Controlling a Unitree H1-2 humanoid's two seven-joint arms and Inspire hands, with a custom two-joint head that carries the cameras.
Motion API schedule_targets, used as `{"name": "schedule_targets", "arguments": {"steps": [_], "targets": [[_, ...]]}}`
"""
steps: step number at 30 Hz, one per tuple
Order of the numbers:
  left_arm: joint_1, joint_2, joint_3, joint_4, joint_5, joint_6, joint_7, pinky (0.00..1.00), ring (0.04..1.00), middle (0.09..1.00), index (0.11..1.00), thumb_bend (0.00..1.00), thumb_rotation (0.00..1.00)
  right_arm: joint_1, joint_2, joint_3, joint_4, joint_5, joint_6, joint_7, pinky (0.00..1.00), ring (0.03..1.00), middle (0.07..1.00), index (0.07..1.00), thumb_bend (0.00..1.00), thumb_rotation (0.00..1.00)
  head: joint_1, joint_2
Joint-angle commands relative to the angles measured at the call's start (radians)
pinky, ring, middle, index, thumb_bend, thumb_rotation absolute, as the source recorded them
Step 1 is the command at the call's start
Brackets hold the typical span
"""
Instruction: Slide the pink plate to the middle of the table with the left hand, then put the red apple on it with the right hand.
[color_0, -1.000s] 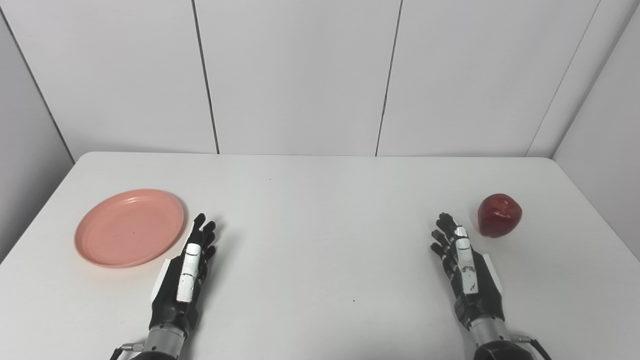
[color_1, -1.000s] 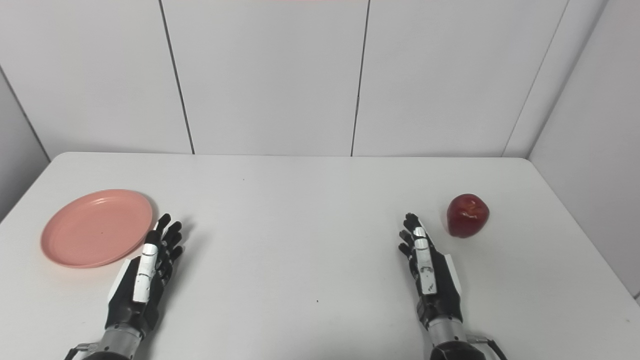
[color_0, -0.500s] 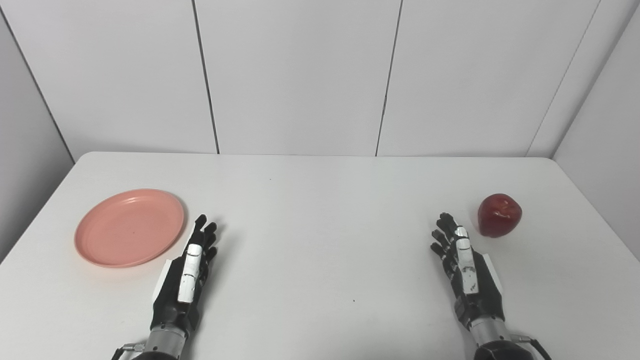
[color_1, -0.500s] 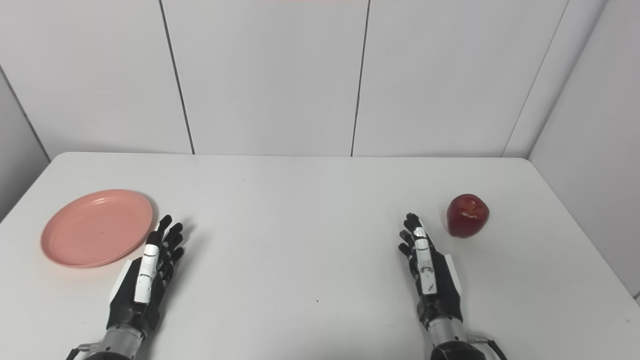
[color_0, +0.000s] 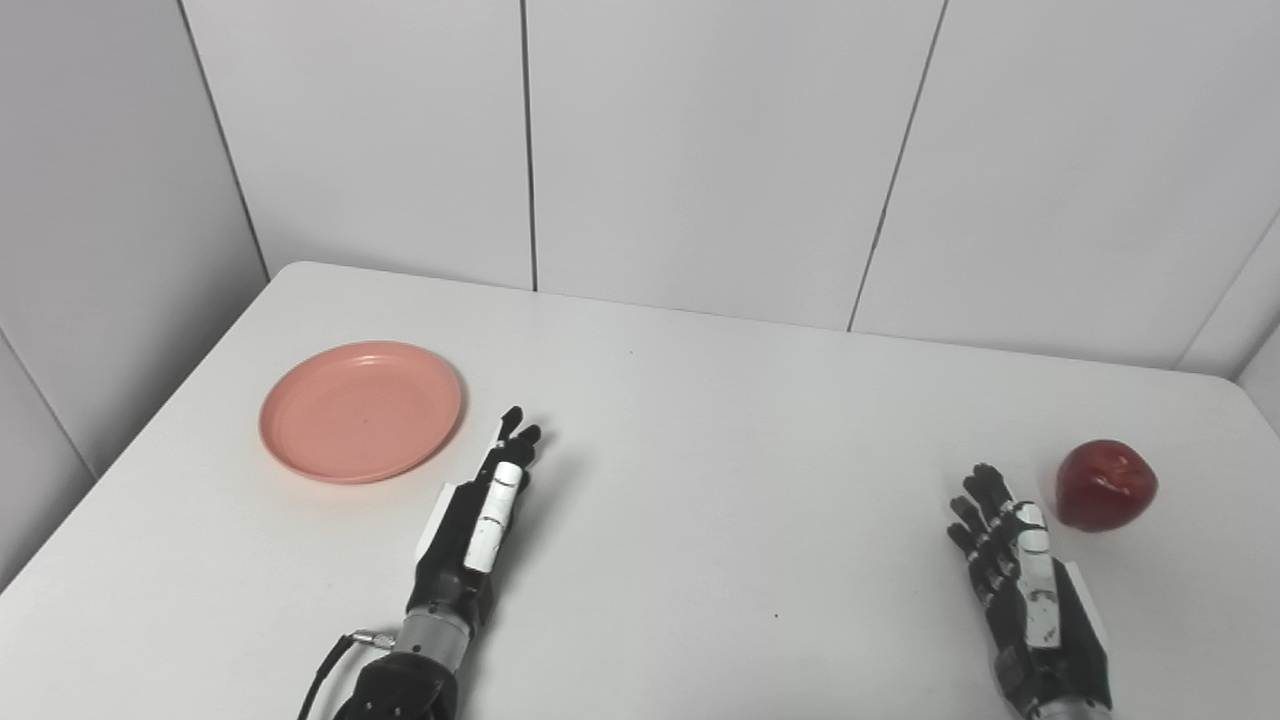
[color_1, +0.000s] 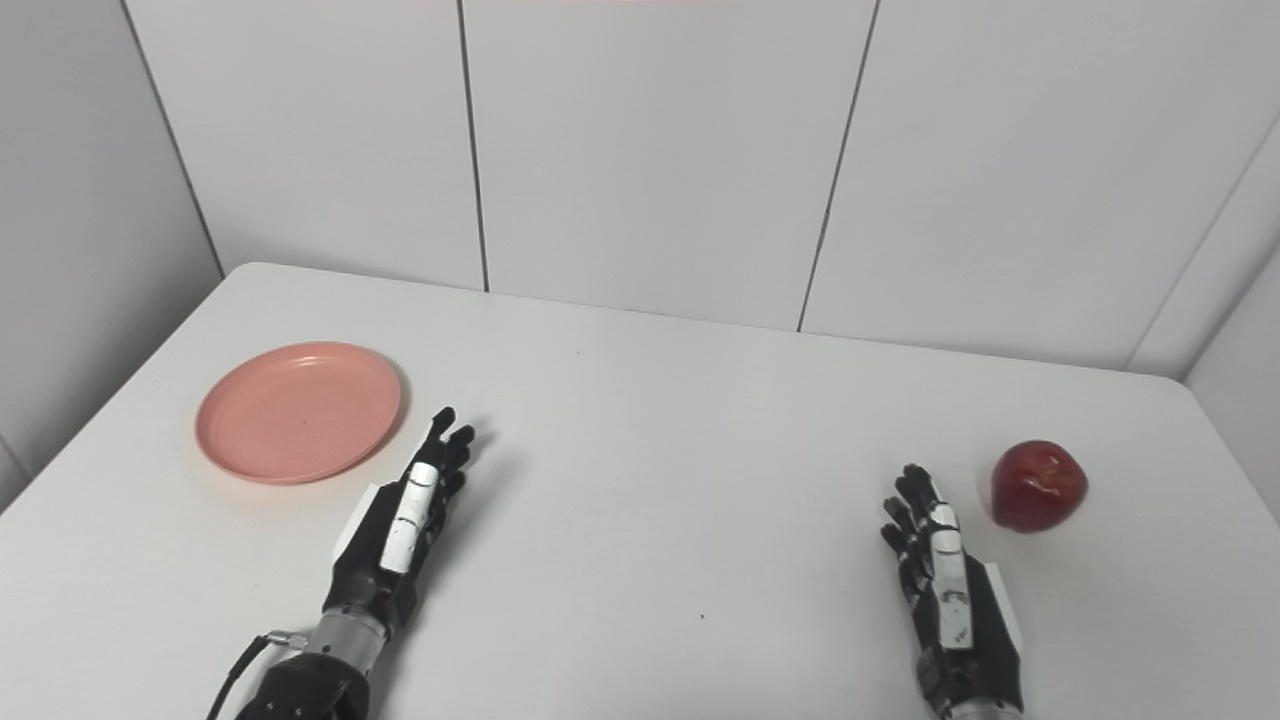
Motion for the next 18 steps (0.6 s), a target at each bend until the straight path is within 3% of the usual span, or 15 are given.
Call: {"name": "schedule_targets", "arguments": {"steps": [1,9,18], "targets": [[0.056,-0.039,-0.011,-0.008,0.018,-0.04,0.018,1.0,0.991,0.962,1.0,0.73,1.0,0.005,-0.035,-0.033,0.059,0.0,0.003,-0.009,1.0,0.99,0.993,0.977,0.81,1.0,0.025,-0.012],[0.049,-0.056,-0.058,0.011,0.037,-0.044,0.068,1.0,0.995,0.965,1.0,0.73,0.99,-0.004,-0.049,-0.059,0.103,0.022,-0.001,0.009,1.0,1.0,1.0,0.995,0.83,1.0,0.088,-0.051],[0.044,-0.051,-0.082,0.039,0.045,-0.074,0.089,1.0,0.998,0.971,1.0,0.68,1.0,-0.01,-0.051,-0.062,0.131,0.017,-0.015,0.015,1.0,1.0,1.0,0.99,0.81,1.0,0.108,-0.08]]}}
